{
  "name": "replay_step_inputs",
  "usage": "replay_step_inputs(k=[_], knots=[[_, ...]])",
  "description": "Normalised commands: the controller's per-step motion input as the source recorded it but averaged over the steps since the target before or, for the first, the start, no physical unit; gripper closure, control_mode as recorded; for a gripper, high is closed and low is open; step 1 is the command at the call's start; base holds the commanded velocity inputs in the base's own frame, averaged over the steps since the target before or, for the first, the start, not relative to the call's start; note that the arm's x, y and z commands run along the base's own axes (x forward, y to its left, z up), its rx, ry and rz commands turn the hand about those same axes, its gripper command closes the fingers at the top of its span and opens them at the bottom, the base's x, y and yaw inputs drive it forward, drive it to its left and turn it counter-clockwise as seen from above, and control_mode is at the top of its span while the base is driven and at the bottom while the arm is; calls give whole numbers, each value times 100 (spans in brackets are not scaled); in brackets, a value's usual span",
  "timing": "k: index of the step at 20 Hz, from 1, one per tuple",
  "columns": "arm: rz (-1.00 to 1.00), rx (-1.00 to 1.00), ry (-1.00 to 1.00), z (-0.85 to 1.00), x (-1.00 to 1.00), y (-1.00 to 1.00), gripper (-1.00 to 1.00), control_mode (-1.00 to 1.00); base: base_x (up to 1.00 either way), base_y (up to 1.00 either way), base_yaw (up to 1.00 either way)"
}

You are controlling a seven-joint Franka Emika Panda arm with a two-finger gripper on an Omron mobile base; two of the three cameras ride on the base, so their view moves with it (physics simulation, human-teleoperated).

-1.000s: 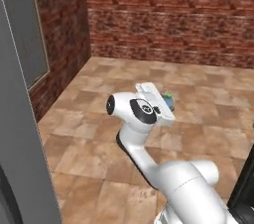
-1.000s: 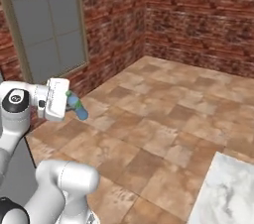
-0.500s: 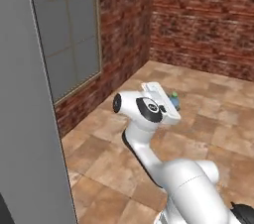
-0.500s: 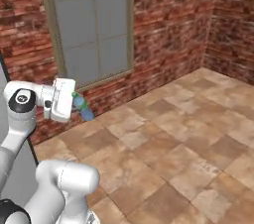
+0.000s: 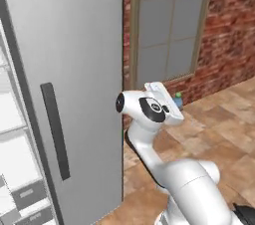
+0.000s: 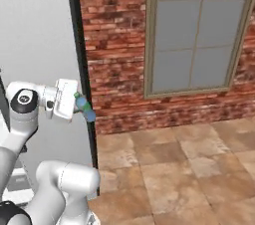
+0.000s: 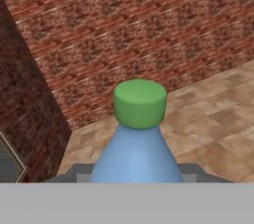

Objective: Take the bottled waters from the counter and place them in the freezer to freeze. Close the freezer door after placing the bottles.

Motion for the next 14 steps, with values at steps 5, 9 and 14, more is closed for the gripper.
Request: replay_step_inputs(k=[5,9,14], knots=[[0,0,0,0,0,0,100,100,0,0,81],[0,0,0,0,0,0,100,100,0,0,67],[0,0,0,0,0,0,100,100,0,0,58]])
